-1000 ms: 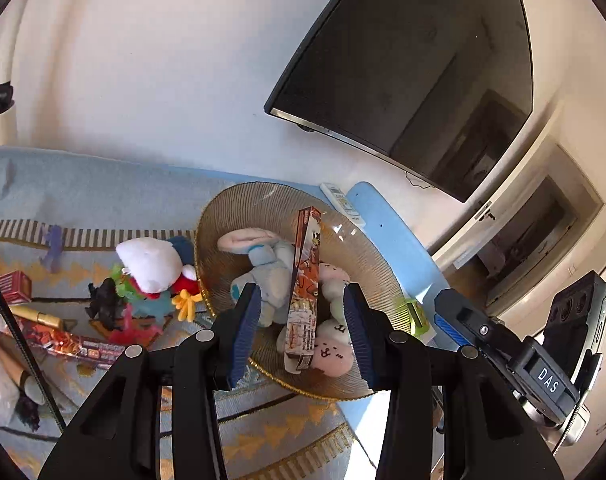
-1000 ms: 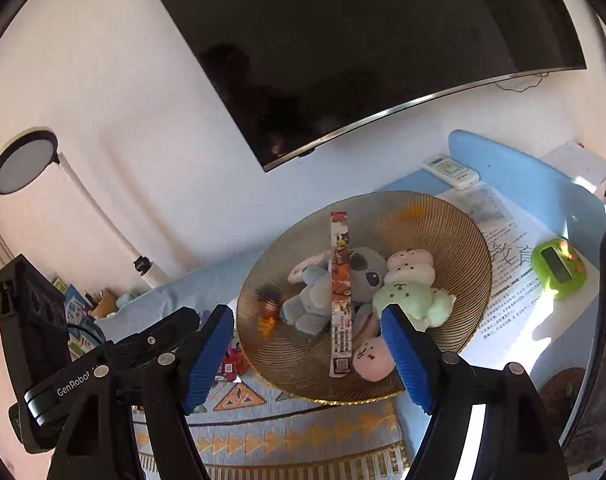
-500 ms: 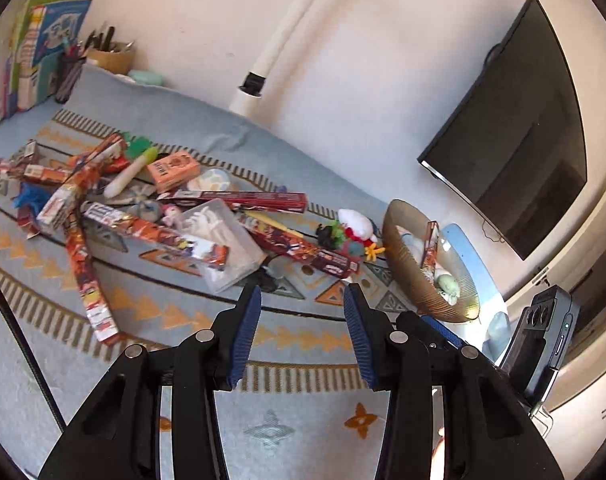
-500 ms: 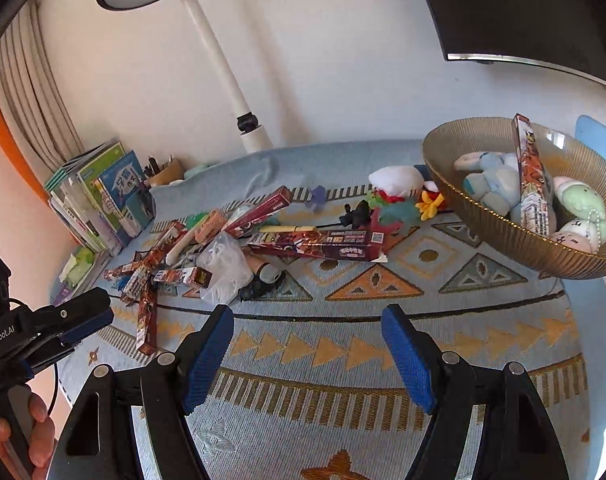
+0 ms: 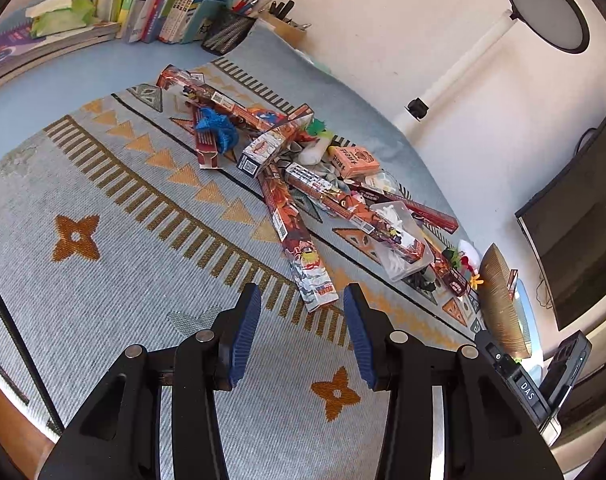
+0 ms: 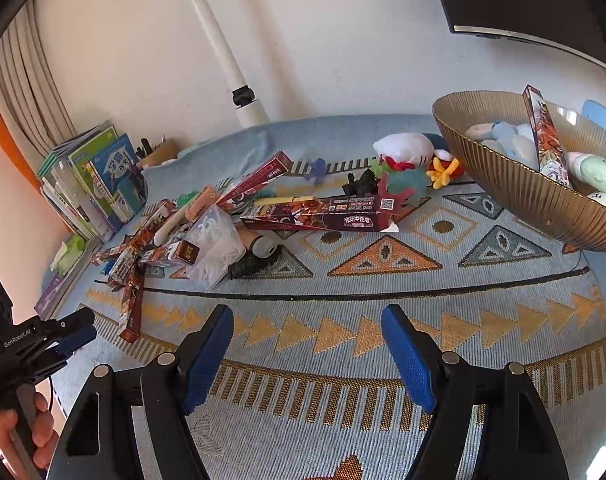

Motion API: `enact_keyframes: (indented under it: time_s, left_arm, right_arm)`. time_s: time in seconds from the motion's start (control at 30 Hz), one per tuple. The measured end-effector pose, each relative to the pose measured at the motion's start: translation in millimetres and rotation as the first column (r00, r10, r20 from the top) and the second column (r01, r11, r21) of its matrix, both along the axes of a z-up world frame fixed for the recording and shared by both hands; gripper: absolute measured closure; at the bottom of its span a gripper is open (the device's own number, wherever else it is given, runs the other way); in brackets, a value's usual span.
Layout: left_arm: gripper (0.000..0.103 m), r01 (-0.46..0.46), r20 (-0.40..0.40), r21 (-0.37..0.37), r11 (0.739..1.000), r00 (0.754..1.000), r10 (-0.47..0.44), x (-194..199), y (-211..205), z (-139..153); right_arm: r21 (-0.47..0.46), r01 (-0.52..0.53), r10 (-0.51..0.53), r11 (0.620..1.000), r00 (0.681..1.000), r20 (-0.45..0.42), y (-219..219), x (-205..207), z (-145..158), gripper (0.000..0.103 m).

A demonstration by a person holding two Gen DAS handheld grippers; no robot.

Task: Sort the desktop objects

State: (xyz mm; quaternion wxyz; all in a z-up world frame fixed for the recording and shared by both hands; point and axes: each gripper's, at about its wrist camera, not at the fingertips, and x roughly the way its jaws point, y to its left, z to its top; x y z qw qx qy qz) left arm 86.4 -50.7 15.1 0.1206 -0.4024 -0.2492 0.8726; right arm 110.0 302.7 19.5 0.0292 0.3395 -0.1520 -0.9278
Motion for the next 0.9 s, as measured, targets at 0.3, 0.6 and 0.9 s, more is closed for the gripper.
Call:
enact_keyframes:
  time_s: [0.3,0.6,0.9]
  left_arm:
    - [0.061,-0.081,0.023,-0.235,0.969,0.996,0.089,-57.9,45.9,-9.8]
    - [0.084,-0.090,-0.006,-0.276,0.957,0.996,0.092,-69.3,45.2,-17.0]
    - [0.085,-0.077,-0.006,-0.193,0.978,0.997,0.077,-65.1,30.3,-19.4]
  right_arm:
    - [0.005,0.011,-0.011,1.000,1.000,-0.017,1.6,2.7,2.2,0.028]
    - [0.068,-0.108,0.107,0.992,0.994,0.021,-21.2,-8.3,7.3,0.028]
    - [0.255,-0.587,0.579,0.768,0.807,0.114,-140.2,-79.6,37.3,0.032]
